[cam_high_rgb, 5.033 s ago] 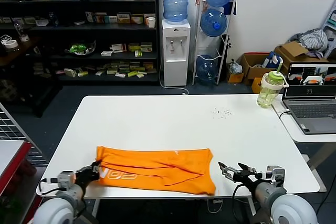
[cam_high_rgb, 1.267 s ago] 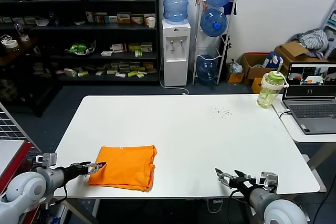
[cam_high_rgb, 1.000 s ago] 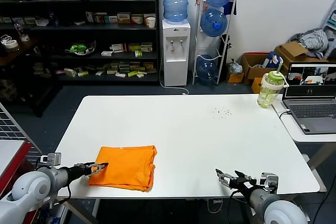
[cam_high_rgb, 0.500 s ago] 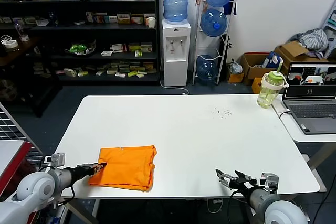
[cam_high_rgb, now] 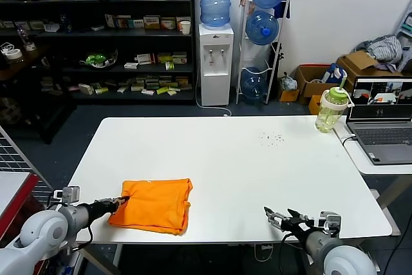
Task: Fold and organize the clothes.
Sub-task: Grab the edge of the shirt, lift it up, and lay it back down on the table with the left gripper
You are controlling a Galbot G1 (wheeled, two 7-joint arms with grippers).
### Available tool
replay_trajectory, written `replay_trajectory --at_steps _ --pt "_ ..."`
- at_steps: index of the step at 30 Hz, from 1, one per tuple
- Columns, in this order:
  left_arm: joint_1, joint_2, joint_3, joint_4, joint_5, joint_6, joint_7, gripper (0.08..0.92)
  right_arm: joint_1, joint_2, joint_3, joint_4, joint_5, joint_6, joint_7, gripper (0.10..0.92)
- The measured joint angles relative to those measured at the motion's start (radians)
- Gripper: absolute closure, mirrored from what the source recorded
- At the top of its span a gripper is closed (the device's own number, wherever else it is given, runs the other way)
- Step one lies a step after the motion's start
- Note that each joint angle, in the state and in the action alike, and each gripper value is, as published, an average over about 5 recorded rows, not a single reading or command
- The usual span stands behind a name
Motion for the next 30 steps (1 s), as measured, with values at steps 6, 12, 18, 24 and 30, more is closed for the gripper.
replay_trajectory --at_steps 6,12,18,24,30 --pt "0.052 0.025 -0.077 -0.082 0.019 0.017 -0.073 0.874 0.014 -0.01 -0.003 0.005 -0.015 0.009 -0.011 0.203" --pt "0.142 0.066 -0.207 -0.125 0.055 0.024 -0.132 0.874 0.03 -0.014 0.001 0.013 -0.042 0.028 -0.033 0.203" --pt "0.251 0.104 -0.363 -0.125 0.119 0.016 -0.142 0.874 0.029 -0.019 0.012 0.019 -0.078 0.053 -0.058 0.203" --pt "0.331 0.147 -0.469 -0.072 0.18 -0.005 -0.114 0.874 0.028 -0.018 0.015 0.016 -0.102 0.068 -0.073 0.203" --pt "0.359 0.223 -0.503 -0.002 0.192 -0.02 -0.087 0.874 0.023 -0.008 0.018 0.018 -0.123 0.074 -0.078 0.203"
